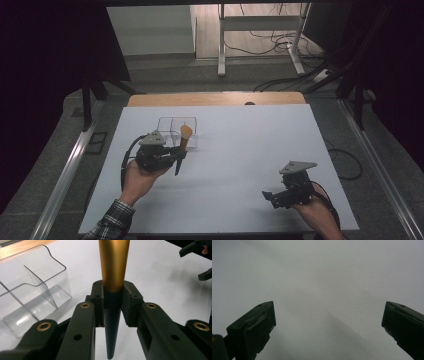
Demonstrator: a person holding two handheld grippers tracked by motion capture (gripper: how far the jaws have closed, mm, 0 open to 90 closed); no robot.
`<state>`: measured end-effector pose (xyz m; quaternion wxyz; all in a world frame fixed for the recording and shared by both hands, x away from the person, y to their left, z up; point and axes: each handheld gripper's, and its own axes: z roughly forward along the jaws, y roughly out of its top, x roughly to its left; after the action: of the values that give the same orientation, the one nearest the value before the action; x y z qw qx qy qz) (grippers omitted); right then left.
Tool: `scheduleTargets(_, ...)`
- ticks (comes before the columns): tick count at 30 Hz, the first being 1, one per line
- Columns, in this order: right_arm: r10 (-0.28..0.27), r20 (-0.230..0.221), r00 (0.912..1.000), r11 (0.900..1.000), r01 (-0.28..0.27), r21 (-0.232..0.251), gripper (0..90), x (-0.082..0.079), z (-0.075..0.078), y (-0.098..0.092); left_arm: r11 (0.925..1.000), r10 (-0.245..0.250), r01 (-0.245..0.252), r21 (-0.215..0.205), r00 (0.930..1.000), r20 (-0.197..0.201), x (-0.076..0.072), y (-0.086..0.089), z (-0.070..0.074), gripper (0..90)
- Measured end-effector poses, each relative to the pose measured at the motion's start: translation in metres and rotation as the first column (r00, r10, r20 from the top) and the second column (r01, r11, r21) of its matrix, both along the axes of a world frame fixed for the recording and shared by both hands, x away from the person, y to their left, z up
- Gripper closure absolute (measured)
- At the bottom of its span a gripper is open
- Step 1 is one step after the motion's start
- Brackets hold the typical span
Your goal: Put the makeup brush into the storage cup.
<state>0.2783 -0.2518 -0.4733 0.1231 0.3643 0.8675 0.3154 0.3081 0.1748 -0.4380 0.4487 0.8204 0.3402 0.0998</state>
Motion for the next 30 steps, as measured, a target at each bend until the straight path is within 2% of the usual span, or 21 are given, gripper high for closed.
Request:
scheduleTargets(9,-0.022,-0.021,0.9995,1.000,0.022,-0.004,0.0,-0.001,-0.003,-0.012,1.0000,0.007,-0.007,-0.003,0.9999,0.011,0.005,0.002,0.004,73.8)
scheduleTargets(16,-0.040,-0.029,0.9988,0.999,0.040,0.013,0.0,-0.001,-0.004,-0.023,0.9997,0.015,-0.015,-0.020,0.9998,0.013,0.010,0.005,0.006,73.8)
scheduleTargets(30,-0.060,-0.040,0.9974,0.998,0.060,0.004,0.0,-0.005,-0.007,-0.037,0.9987,0.029,-0.028,-0.043,0.9994,0.021,0.023,0.005,0.015,73.8)
